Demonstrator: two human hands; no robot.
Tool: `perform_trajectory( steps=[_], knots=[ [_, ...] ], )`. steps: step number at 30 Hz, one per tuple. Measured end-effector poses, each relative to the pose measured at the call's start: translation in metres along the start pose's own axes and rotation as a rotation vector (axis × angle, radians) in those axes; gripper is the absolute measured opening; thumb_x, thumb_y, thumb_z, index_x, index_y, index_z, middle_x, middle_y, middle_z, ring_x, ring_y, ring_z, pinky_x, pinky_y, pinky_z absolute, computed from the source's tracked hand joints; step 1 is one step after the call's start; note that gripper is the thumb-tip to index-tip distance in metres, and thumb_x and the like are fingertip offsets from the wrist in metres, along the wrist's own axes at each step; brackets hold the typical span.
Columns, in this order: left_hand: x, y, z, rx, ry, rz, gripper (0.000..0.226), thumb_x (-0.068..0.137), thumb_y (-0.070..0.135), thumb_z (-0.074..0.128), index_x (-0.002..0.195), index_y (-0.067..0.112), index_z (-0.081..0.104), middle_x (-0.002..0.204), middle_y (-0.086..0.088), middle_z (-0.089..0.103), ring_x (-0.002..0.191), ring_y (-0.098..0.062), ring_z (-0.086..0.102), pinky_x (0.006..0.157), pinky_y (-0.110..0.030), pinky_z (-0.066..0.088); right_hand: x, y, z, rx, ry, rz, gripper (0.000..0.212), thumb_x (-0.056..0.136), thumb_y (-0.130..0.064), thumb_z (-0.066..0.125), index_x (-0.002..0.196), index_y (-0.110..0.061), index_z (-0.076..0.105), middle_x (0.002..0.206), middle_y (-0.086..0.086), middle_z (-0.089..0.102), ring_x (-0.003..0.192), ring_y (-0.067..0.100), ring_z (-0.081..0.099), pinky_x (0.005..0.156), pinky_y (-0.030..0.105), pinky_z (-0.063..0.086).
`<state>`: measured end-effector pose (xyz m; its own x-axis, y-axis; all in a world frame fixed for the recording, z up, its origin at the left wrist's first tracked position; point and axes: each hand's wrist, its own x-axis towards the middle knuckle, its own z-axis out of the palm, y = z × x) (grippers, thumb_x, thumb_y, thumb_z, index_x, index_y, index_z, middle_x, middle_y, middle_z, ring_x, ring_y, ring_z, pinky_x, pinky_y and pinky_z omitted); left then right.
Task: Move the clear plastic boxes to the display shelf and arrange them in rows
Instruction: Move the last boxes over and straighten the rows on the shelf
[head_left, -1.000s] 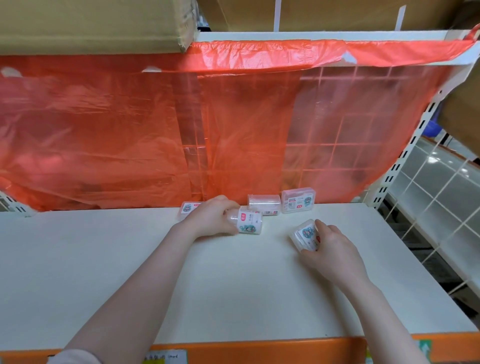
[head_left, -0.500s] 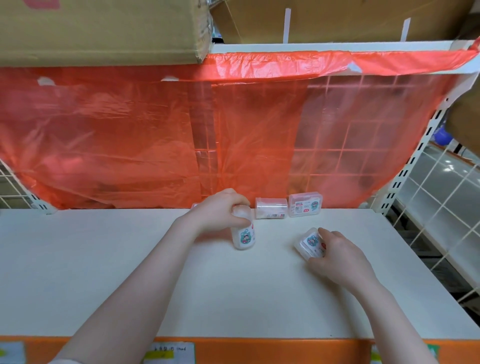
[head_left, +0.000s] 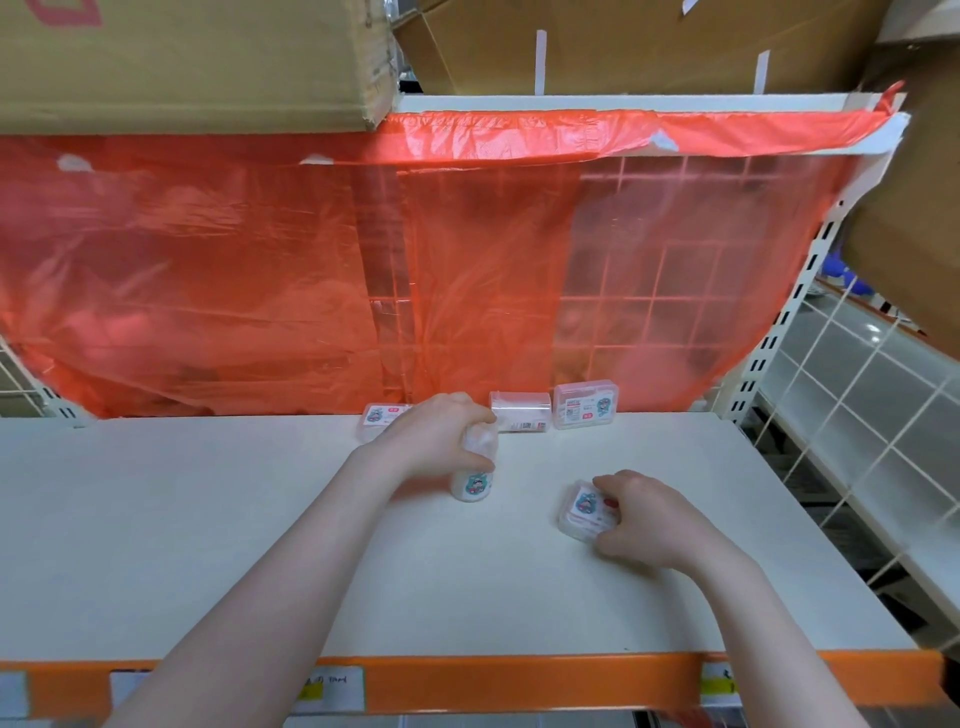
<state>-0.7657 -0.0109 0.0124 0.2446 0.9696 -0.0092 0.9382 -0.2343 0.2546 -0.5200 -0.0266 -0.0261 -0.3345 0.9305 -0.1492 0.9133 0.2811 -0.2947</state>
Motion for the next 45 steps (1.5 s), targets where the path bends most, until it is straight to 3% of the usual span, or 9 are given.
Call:
perform_trajectory(
  steps=[4,8,12,15,18,25,34,41,45],
  knots=[
    [-0.006,0.004,-0.001,0.015,0.002,-0.018,0.056,0.076,0.030,0.069,0.129,0.026,0.052,0.121,0.002,0.052,0.115,-0.018,0.048,0.092,-0.033,0.043,-0.001,0.000,-0.001,-0.008,-0.001,-0.002,0.021,0.070,-0.031,0.063,0.076,-0.026,0.043,0.083,-0.006,0.043,0.079,0.016,0.046,0.055,0.020,0.033],
    [-0.014,0.008,-0.003,0.015,0.008,-0.047,0.059,0.077,0.031,0.069,0.133,0.026,0.050,0.125,0.004,0.051,0.118,-0.017,0.047,0.092,-0.031,0.042,-0.005,-0.001,-0.001,-0.038,0.033,-0.012,0.025,0.072,-0.034,0.064,0.087,-0.021,0.050,0.085,-0.004,0.044,0.079,0.016,0.045,0.059,0.026,0.034],
    [-0.025,0.014,-0.009,0.042,0.060,-0.074,0.059,0.078,0.036,0.069,0.132,0.028,0.049,0.124,0.008,0.051,0.117,-0.014,0.047,0.080,-0.025,0.033,-0.010,0.002,0.000,-0.021,0.058,-0.040,0.031,0.072,-0.029,0.061,0.102,-0.020,0.055,0.092,-0.004,0.049,0.093,0.018,0.052,0.064,0.026,0.039],
    [-0.036,0.017,-0.014,0.050,0.090,-0.114,0.058,0.076,0.038,0.070,0.130,0.029,0.051,0.125,0.007,0.052,0.114,-0.014,0.048,0.087,-0.028,0.039,-0.018,0.002,-0.001,0.003,0.078,-0.065,0.046,0.074,-0.026,0.059,0.120,-0.018,0.054,0.112,-0.002,0.053,0.107,0.018,0.051,0.080,0.028,0.045],
    [-0.052,0.021,-0.018,0.062,0.103,-0.159,0.062,0.076,0.037,0.072,0.133,0.026,0.050,0.135,0.003,0.050,0.122,-0.017,0.046,0.097,-0.029,0.037,-0.023,0.000,0.000,0.013,0.083,-0.124,0.048,0.075,-0.024,0.058,0.122,-0.015,0.053,0.116,0.000,0.053,0.111,0.019,0.049,0.085,0.030,0.045],
    [-0.103,0.025,-0.018,0.051,0.118,-0.338,0.063,0.077,0.034,0.073,0.134,0.023,0.050,0.132,0.000,0.052,0.116,-0.016,0.051,0.090,-0.024,0.037,-0.024,-0.026,0.007,0.021,0.080,-0.315,0.048,0.075,-0.025,0.061,0.121,-0.013,0.055,0.114,0.004,0.055,0.107,0.025,0.052,0.088,0.035,0.044],
    [-0.201,-0.008,-0.030,0.048,0.192,-0.537,0.061,0.078,0.036,0.072,0.134,0.025,0.049,0.130,0.001,0.053,0.114,-0.016,0.051,0.090,-0.024,0.036,-0.037,-0.106,0.018,-0.033,0.014,-0.515,0.053,0.076,-0.028,0.063,0.126,-0.015,0.051,0.121,0.003,0.053,0.112,0.023,0.050,0.089,0.033,0.043],
    [-0.302,-0.058,-0.051,0.060,0.242,-0.639,0.064,0.077,0.038,0.073,0.134,0.022,0.050,0.131,-0.002,0.053,0.118,-0.019,0.050,0.097,-0.029,0.038,-0.062,-0.212,0.041,-0.051,0.006,-0.646,0.053,0.075,-0.031,0.064,0.125,-0.015,0.053,0.119,0.005,0.054,0.112,0.023,0.050,0.089,0.032,0.042],
    [-0.379,-0.095,-0.061,0.055,0.233,-0.687,0.079,0.061,0.053,0.053,0.135,0.024,0.049,0.131,0.000,0.053,0.120,-0.019,0.049,0.097,-0.031,0.040,-0.088,-0.292,0.070,-0.016,-0.008,-0.694,0.054,0.075,-0.031,0.064,0.125,-0.014,0.053,0.119,0.006,0.054,0.112,0.024,0.050,0.089,0.033,0.043]
  ],
)
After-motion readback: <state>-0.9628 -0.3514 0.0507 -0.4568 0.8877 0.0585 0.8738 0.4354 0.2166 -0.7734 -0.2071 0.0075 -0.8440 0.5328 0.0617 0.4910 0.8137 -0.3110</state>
